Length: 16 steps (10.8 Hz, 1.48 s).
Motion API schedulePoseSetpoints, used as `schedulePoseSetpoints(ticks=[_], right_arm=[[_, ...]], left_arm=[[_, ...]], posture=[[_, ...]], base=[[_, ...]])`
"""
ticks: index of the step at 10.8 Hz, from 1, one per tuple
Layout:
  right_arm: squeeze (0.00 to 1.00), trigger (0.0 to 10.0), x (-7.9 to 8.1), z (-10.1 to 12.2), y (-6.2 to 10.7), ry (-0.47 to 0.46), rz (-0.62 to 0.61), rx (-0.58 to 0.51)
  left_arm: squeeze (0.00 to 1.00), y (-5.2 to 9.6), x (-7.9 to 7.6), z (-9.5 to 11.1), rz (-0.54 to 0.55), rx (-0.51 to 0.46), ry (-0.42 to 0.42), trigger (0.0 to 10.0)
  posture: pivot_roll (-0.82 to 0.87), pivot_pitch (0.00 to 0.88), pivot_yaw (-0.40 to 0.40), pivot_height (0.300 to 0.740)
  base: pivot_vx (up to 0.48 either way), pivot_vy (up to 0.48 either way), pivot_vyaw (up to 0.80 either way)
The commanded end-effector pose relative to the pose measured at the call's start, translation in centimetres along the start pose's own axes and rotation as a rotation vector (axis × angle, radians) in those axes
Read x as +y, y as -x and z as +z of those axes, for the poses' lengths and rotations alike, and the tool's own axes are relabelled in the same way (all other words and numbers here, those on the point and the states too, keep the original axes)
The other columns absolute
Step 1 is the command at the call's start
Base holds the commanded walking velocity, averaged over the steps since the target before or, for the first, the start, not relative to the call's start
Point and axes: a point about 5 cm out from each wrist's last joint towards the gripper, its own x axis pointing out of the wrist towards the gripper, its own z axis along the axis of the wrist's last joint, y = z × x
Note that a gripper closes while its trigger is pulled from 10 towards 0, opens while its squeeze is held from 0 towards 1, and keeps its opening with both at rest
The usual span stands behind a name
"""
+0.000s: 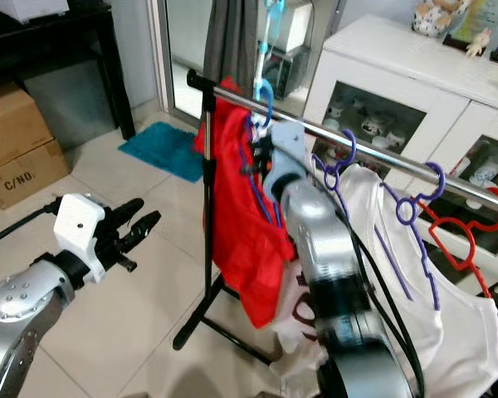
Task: Hang hanger
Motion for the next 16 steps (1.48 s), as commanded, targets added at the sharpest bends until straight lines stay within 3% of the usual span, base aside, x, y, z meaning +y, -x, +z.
schedulePoseSetpoints(ticks=[1,2,4,7,14,16], right_arm=[[0.00,0.0,0.5,-0.1,1.0,0.017,0.032,0.015],[0.00,0.0,0.6,-2.0,2.2,-0.006,0.014,0.071],[0.00,0.0,0.1,-4.6,4.6,-0.135,-0.076,0.161],[0.00,0.0,-0.7,-6.1,7.0,-0.171,-0.144,0.204],[0.00,0.0,-0.3,-5.7,8.1,-0.124,-0.105,0.180],[0.00,0.0,0.1,-5.7,8.4,-0.131,-0.084,0.172]], left_arm=[[0.00,-0.2,0.0,-0.3,0.020,0.020,0.003,10.0],[0.00,0.0,0.1,-0.7,0.029,0.049,0.000,10.0],[0.00,0.2,0.0,-0.9,0.030,0.059,-0.007,10.0],[0.00,0.4,0.2,-1.0,0.047,0.065,0.003,10.0],[0.00,0.1,0.5,-1.1,0.040,0.066,0.004,10.0],[0.00,0.7,0.5,-1.3,0.044,0.073,0.008,10.0]], posture=[[0.05,0.000,-0.104,0.740],[0.05,0.000,-0.104,0.740],[0.04,0.000,-0.105,0.740],[0.04,0.000,-0.108,0.740],[0.04,0.000,-0.097,0.740],[0.04,0.009,-0.100,0.740]], base=[[0.000,0.000,0.00],[0.000,0.000,0.00],[0.000,0.000,0.00],[-0.185,0.000,0.00],[-0.273,0.000,0.00],[-0.251,0.000,0.00]])
